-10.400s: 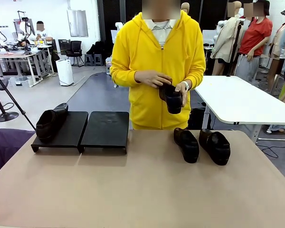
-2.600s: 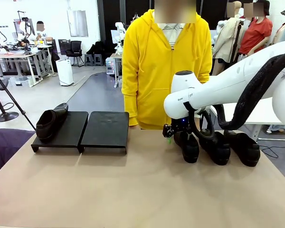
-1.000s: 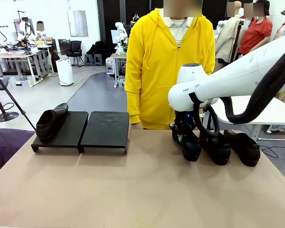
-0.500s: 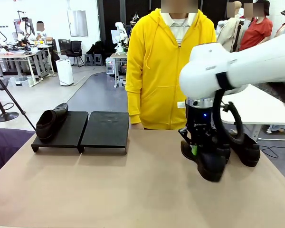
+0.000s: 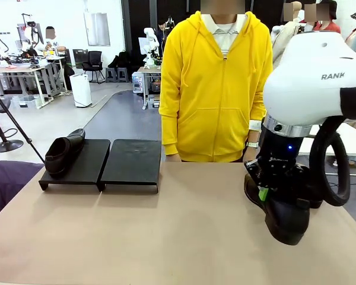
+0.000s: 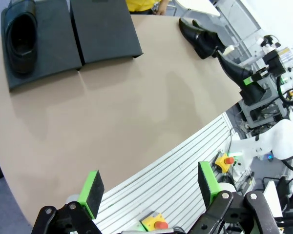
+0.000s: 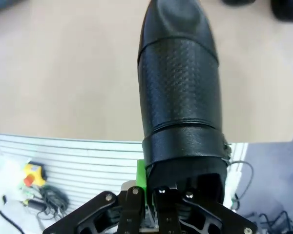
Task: Organize the shoes by placing them on the stand.
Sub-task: Pick up one Shoe and place it in the middle of the table.
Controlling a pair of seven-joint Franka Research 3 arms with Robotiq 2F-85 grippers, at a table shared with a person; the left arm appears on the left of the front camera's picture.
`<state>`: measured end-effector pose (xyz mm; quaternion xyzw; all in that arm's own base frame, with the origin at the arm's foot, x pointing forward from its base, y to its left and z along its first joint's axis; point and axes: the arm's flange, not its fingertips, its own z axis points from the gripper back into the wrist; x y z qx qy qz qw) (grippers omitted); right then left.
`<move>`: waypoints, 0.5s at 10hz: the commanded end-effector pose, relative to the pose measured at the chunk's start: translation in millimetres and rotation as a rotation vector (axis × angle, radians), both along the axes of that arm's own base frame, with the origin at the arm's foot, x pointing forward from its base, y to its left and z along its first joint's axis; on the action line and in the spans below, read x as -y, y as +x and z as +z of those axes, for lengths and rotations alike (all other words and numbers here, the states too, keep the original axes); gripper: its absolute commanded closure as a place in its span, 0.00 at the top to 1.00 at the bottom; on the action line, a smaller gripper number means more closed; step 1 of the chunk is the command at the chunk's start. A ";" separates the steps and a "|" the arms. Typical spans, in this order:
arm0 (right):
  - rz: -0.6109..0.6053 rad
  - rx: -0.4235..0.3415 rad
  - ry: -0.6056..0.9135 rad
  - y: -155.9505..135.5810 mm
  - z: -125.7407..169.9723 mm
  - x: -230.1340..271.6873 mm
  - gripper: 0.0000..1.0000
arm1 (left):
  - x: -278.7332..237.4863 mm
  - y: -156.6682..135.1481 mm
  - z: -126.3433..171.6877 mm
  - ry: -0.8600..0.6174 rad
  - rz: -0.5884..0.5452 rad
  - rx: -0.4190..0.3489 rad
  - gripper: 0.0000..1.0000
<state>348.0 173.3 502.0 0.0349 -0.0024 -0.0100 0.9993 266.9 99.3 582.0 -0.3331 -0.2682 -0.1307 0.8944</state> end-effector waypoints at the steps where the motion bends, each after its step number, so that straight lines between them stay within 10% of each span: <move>1: 0.034 -0.036 0.007 -10.9 3.5 -17.7 0.00 | 0.0 -0.2 1.6 -0.015 0.000 0.006 1.00; 5: 0.047 0.134 0.021 36.3 -36.7 -88.6 0.00 | 0.0 -0.2 1.6 -0.015 0.000 0.006 1.00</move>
